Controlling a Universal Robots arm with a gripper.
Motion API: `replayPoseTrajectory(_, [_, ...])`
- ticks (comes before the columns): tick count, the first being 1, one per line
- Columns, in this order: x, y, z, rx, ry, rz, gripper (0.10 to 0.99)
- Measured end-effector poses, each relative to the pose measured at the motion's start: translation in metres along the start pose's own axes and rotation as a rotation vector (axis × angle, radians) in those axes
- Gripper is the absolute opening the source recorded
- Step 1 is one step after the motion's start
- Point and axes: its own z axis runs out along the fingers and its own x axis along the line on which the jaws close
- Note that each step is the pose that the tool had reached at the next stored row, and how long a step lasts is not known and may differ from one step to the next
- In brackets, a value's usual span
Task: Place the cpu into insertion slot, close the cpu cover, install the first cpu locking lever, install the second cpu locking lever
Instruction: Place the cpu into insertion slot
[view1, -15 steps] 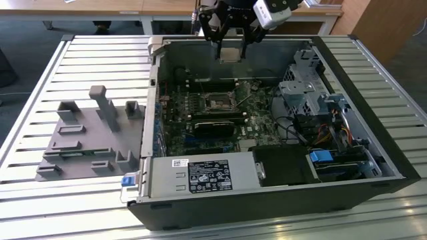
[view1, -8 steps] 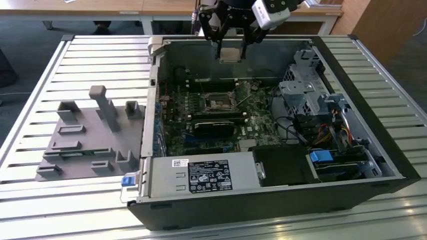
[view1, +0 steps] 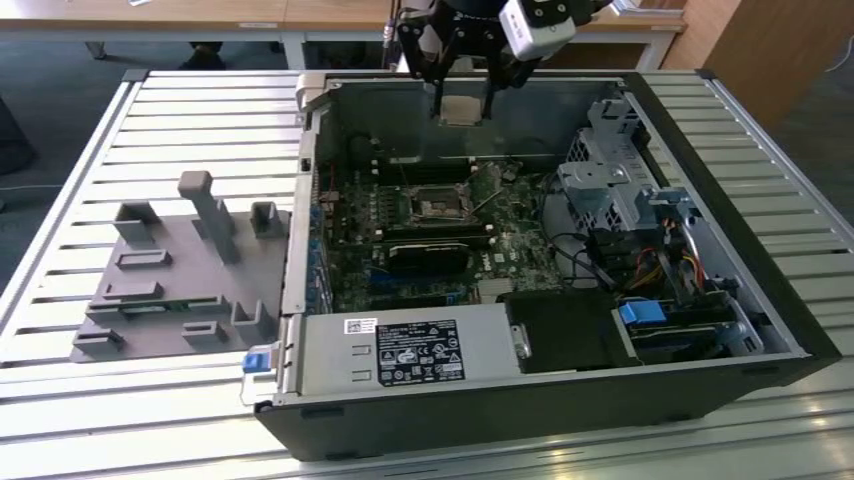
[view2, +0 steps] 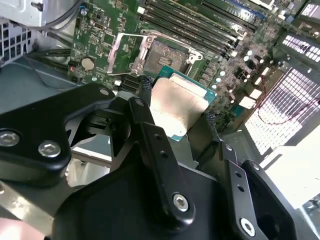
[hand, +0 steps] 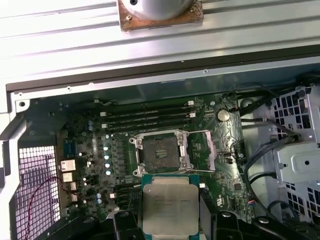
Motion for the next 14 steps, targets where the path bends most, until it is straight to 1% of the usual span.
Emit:
replayPoseTrajectory(4, [0.0002, 0.0, 0.0001, -0.001, -0.0032, 0.036, 0.537])
replayPoseTrajectory(14, [0.0013, -0.0002, 0.0003, -0.002, -0.0081, 0.09, 0.537])
